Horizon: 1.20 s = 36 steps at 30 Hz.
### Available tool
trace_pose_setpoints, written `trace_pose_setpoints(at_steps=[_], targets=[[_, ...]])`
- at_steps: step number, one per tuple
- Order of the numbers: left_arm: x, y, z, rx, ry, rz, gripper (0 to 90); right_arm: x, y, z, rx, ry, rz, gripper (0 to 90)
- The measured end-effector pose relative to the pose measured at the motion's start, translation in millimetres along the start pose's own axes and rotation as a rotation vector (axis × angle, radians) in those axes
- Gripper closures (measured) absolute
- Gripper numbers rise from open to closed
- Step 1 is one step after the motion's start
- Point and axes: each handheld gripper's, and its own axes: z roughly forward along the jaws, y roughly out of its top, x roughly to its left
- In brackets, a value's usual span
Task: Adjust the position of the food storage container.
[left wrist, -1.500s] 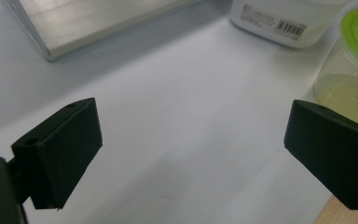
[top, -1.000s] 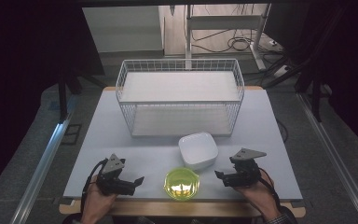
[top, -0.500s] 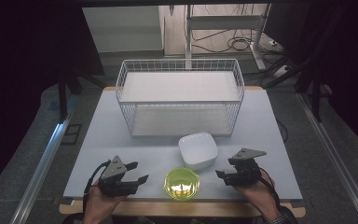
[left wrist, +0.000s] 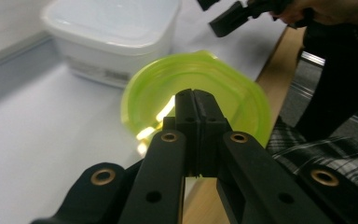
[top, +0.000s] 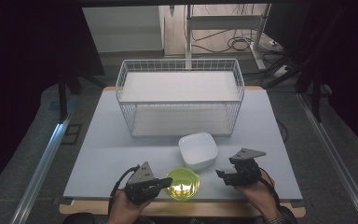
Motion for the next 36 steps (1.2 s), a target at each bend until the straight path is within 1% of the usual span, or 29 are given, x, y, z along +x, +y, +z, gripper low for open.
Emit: trace_pose_setpoints(at_steps=[2, 3, 4, 5, 6, 8, 9, 11, 13, 14, 16, 17, 18, 19, 20, 23, 25, 26, 27, 28, 30, 31, 33, 34, 35, 36], targets=[[-5.3, 4.0, 7.5, 0.000, -0.021, 0.001, 89.7, -0.1, -0.1, 0.6, 0.004, -0.005, -0.004, 27.7], [-5.3, 4.0, 7.5, 0.000, -0.021, 0.001, 89.7, -0.1, -0.1, 0.8, 0.004, -0.008, -0.005, 27.6], [-9.0, 7.4, 12.3, 0.003, -0.033, 0.004, 89.7, -0.1, -0.1, 0.8, 0.004, -0.008, -0.005, 27.6], [-14.4, 12.1, 19.6, 0.007, -0.041, 0.016, 89.8, 0.0, 0.0, 0.9, 0.005, -0.010, -0.007, 27.7], [-14.4, 12.1, 19.6, 0.007, -0.041, 0.016, 89.8, 0.0, 0.0, 0.9, 0.006, -0.011, -0.007, 27.6], [-21.0, 16.5, 28.0, 0.015, -0.045, 0.025, 89.8, -0.1, -0.1, 0.9, 0.007, -0.013, -0.009, 27.7], [-27.4, 20.4, 36.0, 0.027, -0.046, 0.043, 89.8, -0.2, -0.2, 1.0, 0.008, -0.013, -0.010, 27.6], [-32.8, 24.2, 43.3, 0.038, -0.051, 0.060, 89.8, -0.3, -0.3, 1.2, 0.010, -0.014, -0.012, 27.6], [-37.0, 28.2, 49.8, 0.050, -0.055, 0.068, 89.8, -0.2, -0.4, 1.4, 0.014, -0.016, -0.014, 27.6], [-37.0, 28.2, 49.8, 0.050, -0.055, 0.068, 89.8, -0.3, -0.5, 1.6, 0.014, -0.015, -0.015, 27.5], [-41.0, 33.1, 58.5, 0.075, -0.048, 0.081, 89.7, -0.2, -0.6, 1.7, 0.017, -0.016, -0.017, 27.5], [-41.0, 33.1, 58.5, 0.075, -0.048, 0.081, 89.8, -0.2, -0.6, 1.7, 0.017, -0.016, -0.017, 27.5], [-42.0, 34.5, 63.2, 0.089, -0.042, 0.084, 89.8, 0.0, -0.7, 2.0, 0.017, -0.016, -0.017, 27.5], [-42.0, 34.5, 63.2, 0.089, -0.042, 0.084, 89.8, 0.0, -0.7, 2.0, 0.017, -0.016, -0.017, 27.5], [-42.9, 34.4, 66.7, 0.101, -0.044, 0.085, 89.8, -0.2, -0.8, 1.9, 0.019, -0.016, -0.019, 27.5], [-43.1, 32.3, 69.0, 0.119, -0.037, 0.090, 89.8, -0.3, -1.0, 2.4, 0.022, -0.016, -0.021, 27.3], [-42.7, 32.0, 68.8, 0.116, -0.040, 0.084, 89.8, -0.3, -1.2, 2.6, 0.022, -0.016, -0.022, 27.3], [-42.7, 32.4, 67.6, 0.125, -0.026, 0.093, 89.9, 0.0, -1.2, 2.8, 0.024, -0.017, -0.025, 27.3], [-43.1, 32.0, 67.3, 0.120, -0.018, 0.090, 89.9, 0.0, -1.2, 2.7, 0.024, -0.018, -0.028, 27.3], [-41.4, 31.8, 65.7, 0.128, -0.016, 0.096, 89.9, 0.2, -1.2, 2.7, 0.024, -0.017, -0.029, 27.3], [-39.5, 31.2, 64.5, 0.127, -0.012, 0.091, 89.9, 0.2, -1.2, 2.6, 0.024, -0.018, -0.030, 27.3], [-35.3, 29.8, 61.6, 0.123, -0.004, 0.074, 89.9, 0.1, -1.2, 2.4, 0.024, -0.018, -0.031, 27.2], [-30.2, 28.5, 57.9, 0.128, 0.009, 0.072, 89.9, -0.1, -1.3, 2.4, 0.022, -0.016, -0.031, 27.0], [-30.2, 28.5, 57.9, 0.128, 0.009, 0.072, 89.9, -0.1, -1.3, 2.4, 0.022, -0.016, -0.031, 27.0], [-25.3, 27.2, 54.4, 0.128, 0.027, 0.063, 89.9, -0.1, -1.3, 2.5, 0.023, -0.015, -0.032, 27.0], [-25.3, 27.2, 54.4, 0.128, 0.027, 0.063, 89.9, 0.0, -1.3, 2.7, 0.021, -0.014, -0.032, 26.9]])
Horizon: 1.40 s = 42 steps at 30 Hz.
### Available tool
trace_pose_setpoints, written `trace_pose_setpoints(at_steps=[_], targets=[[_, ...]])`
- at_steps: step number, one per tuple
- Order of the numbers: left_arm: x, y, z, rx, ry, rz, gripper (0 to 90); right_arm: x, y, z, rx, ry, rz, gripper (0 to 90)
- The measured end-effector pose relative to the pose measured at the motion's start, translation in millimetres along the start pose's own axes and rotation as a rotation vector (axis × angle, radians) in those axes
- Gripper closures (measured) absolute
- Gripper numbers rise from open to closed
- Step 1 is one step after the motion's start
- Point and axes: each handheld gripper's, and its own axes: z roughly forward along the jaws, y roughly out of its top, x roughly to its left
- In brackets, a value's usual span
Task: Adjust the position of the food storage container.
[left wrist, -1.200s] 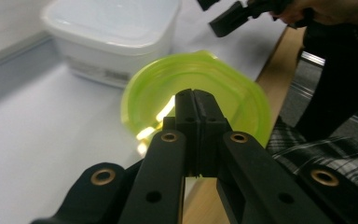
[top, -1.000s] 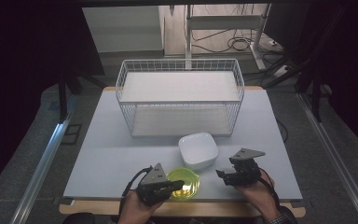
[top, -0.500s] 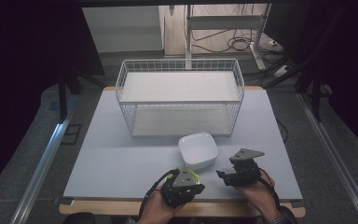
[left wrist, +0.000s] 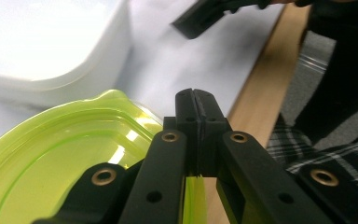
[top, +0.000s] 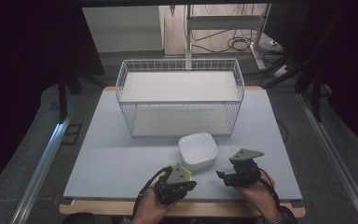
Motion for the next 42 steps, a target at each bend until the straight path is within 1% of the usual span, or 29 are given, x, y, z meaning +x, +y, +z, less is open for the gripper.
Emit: trace_pose_setpoints(at_steps=[1, 2, 3, 4, 5, 6, 7, 8, 10, 11, 14, 15, 16, 19, 21, 22, 23, 24, 27, 29, 31, 34, 36, 37, 38, 39, 40, 41, 42], targets=[[5.4, -2.5, -3.6, 0.001, 0.019, -0.007, 89.9, 0.1, 0.0, 0.1, 0.001, -0.001, -0.001, 26.9], [8.3, -3.8, -5.4, 0.001, 0.028, -0.014, 89.9, 0.0, 0.0, -0.1, 0.003, -0.001, -0.004, 26.9], [11.5, -5.2, -7.2, 0.000, 0.033, -0.023, 89.9, 0.0, 0.0, 0.0, 0.003, -0.001, -0.004, 26.9], [11.5, -5.2, -7.2, 0.000, 0.033, -0.023, 89.9, 0.0, 0.0, 0.0, 0.003, -0.001, -0.004, 26.9], [17.7, -7.6, -10.6, -0.001, 0.047, -0.033, 89.9, 0.1, -0.1, 0.3, 0.003, -0.001, -0.004, 26.8], [17.7, -7.6, -10.6, -0.001, 0.047, -0.033, 89.9, 0.1, -0.1, 0.4, 0.004, -0.001, -0.004, 26.7], [23.2, -9.6, -13.8, 0.002, 0.057, -0.044, 89.9, 0.1, -0.2, 0.6, 0.005, -0.001, -0.005, 26.7], [25.4, -10.4, -15.5, 0.006, 0.063, -0.047, 89.9, 0.3, -0.2, 0.8, 0.005, -0.001, -0.005, 26.7], [27.4, -11.4, -17.3, 0.009, 0.066, -0.049, 89.9, 0.5, -0.1, 0.9, 0.006, 0.000, -0.005, 26.6], [31.0, -13.8, -21.0, 0.014, 0.074, -0.055, 89.9, 0.5, -0.1, 0.8, 0.008, 0.001, -0.006, 26.6], [36.1, -18.2, -26.8, 0.015, 0.091, -0.070, 89.9, 0.5, -0.4, 1.2, 0.009, 0.001, -0.004, 26.5], [36.1, -18.2, -26.8, 0.015, 0.091, -0.070, 89.9, 0.5, -0.4, 1.2, 0.009, 0.001, -0.004, 26.5], [39.2, -21.4, -31.0, 0.019, 0.101, -0.079, 89.9, 0.5, -0.4, 1.2, 0.009, 0.000, -0.004, 26.4], [43.6, -26.5, -37.4, 0.024, 0.119, -0.089, 89.9, 0.7, -0.3, 1.1, 0.012, 0.000, -0.007, 26.2], [46.5, -29.7, -42.0, 0.028, 0.125, -0.101, 89.9, 0.7, -0.4, 1.3, 0.013, -0.001, -0.008, 26.1], [46.5, -29.7, -42.0, 0.028, 0.125, -0.101, 89.9, 0.7, -0.4, 1.3, 0.013, -0.001, -0.008, 26.1], [49.1, -33.1, -46.4, 0.032, 0.138, -0.108, 89.9, 0.8, -0.5, 1.6, 0.011, -0.001, -0.007, 26.1], [49.1, -33.1, -46.4, 0.032, 0.138, -0.108, 89.9, 0.8, -0.5, 1.6, 0.011, -0.001, -0.007, 26.1], [56.9, -38.5, -53.8, 0.036, 0.163, -0.125, 89.9, 0.8, -0.6, 1.8, 0.012, -0.001, -0.008, 26.0], [58.9, -39.6, -55.5, 0.038, 0.168, -0.129, 89.9, 0.8, -0.5, 1.7, 0.014, -0.001, -0.010, 26.0], [65.3, -43.2, -60.8, 0.041, 0.174, -0.144, 89.9, 1.0, -0.4, 1.6, 0.011, -0.003, -0.011, 26.0], [69.2, -45.1, -64.6, 0.051, 0.183, -0.144, 89.9, 0.9, -0.4, 1.5, 0.006, -0.003, -0.007, 26.0], [74.9, -48.7, -70.6, 0.061, 0.200, -0.149, 89.9, 0.7, -0.4, 0.9, 0.003, -0.003, -0.007, 26.0], [74.9, -48.7, -70.6, 0.061, 0.200, -0.149, 89.8, 0.7, -0.4, 0.9, 0.003, -0.003, -0.007, 26.0], [78.7, -51.9, -75.1, 0.065, 0.215, -0.160, 89.8, 0.8, -0.4, 1.1, 0.005, -0.001, -0.006, 26.0], [78.7, -51.9, -75.1, 0.065, 0.215, -0.160, 89.8, 0.8, -0.4, 1.1, 0.005, -0.001, -0.006, 26.0], [83.1, -55.5, -80.0, 0.068, 0.231, -0.168, 89.8, 1.2, -0.4, 1.5, 0.006, -0.001, -0.008, 26.0], [85.9, -57.4, -82.6, 0.070, 0.237, -0.168, 89.8, 1.3, -0.4, 1.7, 0.006, 0.000, -0.009, 26.0], [85.9, -57.4, -82.6, 0.070, 0.237, -0.168, 89.9, 1.3, -0.4, 1.7, 0.006, 0.000, -0.009, 26.0]])
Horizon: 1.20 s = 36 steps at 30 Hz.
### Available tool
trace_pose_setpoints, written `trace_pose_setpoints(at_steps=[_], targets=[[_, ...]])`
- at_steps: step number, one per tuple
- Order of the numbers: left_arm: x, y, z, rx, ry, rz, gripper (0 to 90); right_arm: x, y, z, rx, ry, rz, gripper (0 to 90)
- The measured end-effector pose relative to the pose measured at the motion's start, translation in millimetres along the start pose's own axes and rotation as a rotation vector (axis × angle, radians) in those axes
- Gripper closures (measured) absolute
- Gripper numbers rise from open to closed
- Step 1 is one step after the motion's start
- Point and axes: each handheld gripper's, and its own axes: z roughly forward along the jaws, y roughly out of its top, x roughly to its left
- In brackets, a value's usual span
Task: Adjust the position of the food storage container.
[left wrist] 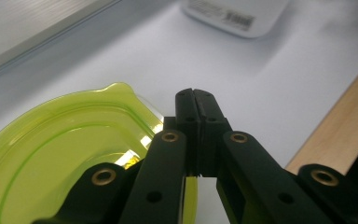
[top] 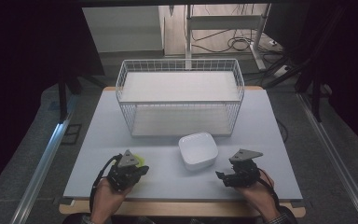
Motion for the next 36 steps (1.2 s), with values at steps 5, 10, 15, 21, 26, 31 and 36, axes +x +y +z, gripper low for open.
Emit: trace_pose_setpoints(at_steps=[5, 10, 15, 21, 26, 31, 36], targets=[[21.1, -8.4, -8.2, -0.004, 0.042, -0.039, 89.8, 0.1, 0.0, 0.4, 0.001, 0.000, -0.002, 26.0], [37.1, -14.4, -13.0, -0.011, 0.067, -0.062, 89.8, 0.1, 0.0, 0.5, 0.005, 0.003, -0.003, 26.0], [43.8, -17.6, -15.1, -0.019, 0.080, -0.082, 89.7, 0.3, 0.0, 0.9, 0.006, 0.006, -0.002, 26.0], [28.3, -9.1, -14.2, -0.097, 0.058, -0.086, 87.2, 0.4, 0.6, 0.1, 0.001, 0.007, 0.006, 31.1], [11.0, 1.8, -2.0, -0.142, 0.000, -0.089, 86.6, -1.1, 3.9, -6.4, -0.032, 0.008, 0.004, 50.0], [0.5, 11.0, 14.5, -0.140, -0.045, -0.082, 86.9, -6.8, 8.2, -9.8, -0.057, -0.001, 0.001, 70.3], [-11.6, 23.6, 36.7, -0.131, -0.056, -0.050, 87.1, -23.1, 19.2, -0.5, -0.061, -0.006, 0.028, 88.6]])
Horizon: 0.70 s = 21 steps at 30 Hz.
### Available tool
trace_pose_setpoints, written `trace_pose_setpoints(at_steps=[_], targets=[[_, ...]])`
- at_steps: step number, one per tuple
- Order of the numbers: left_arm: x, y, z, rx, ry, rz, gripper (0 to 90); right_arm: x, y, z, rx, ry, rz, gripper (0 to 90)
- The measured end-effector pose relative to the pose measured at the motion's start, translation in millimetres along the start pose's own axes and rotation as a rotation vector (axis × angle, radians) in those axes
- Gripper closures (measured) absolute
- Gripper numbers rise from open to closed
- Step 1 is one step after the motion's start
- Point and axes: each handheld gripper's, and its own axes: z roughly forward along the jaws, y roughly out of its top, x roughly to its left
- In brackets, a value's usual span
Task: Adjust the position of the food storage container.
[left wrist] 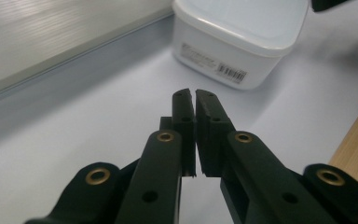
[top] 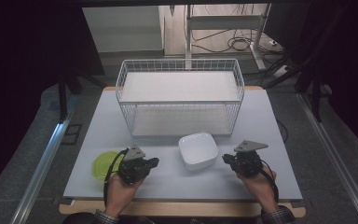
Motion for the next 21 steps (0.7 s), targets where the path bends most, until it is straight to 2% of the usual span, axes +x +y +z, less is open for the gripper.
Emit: trace_pose_setpoints(at_steps=[1, 2, 5, 10, 11, 14, 16, 19, 20, 21], targets=[[-4.3, 3.4, 9.0, 0.003, 0.010, 0.017, 86.2, -3.5, 2.6, 5.6, 0.014, 0.003, 0.010, 89.2], [-4.3, 3.4, 9.0, 0.003, 0.010, 0.017, 86.1, -3.5, 2.6, 5.6, 0.014, 0.003, 0.010, 89.2], [-8.7, 8.3, 25.1, 0.030, 0.015, 0.038, 86.4, -6.3, 7.9, 16.6, 0.030, -0.015, -0.004, 89.3], [-4.6, 11.2, 36.9, 0.050, 0.023, 0.027, 86.9, -12.2, 15.6, 26.5, 0.025, -0.018, -0.004, 88.8], [-2.7, 12.4, 41.4, 0.058, 0.026, 0.023, 87.2, -14.8, 18.7, 32.8, 0.025, -0.007, -0.003, 88.5], [-1.9, 13.4, 45.8, 0.064, 0.030, 0.017, 87.7, -13.9, 20.8, 37.1, 0.028, 0.010, -0.002, 88.7], [-1.3, 14.0, 49.7, 0.072, 0.033, 0.017, 87.8, -10.7, 22.1, 40.6, 0.040, 0.014, -0.014, 89.0], [0.6, 12.0, 54.1, 0.093, 0.043, 0.016, 87.8, 5.9, 23.9, 41.0, 0.048, 0.065, -0.050, 89.0], [0.6, 12.0, 54.1, 0.093, 0.043, 0.016, 87.8, 5.9, 23.9, 41.0, 0.048, 0.065, -0.050, 89.0], [3.4, 10.4, 54.6, 0.105, 0.056, 0.017, 88.0, 17.8, 25.7, 43.3, 0.057, 0.094, -0.087, 88.9]])
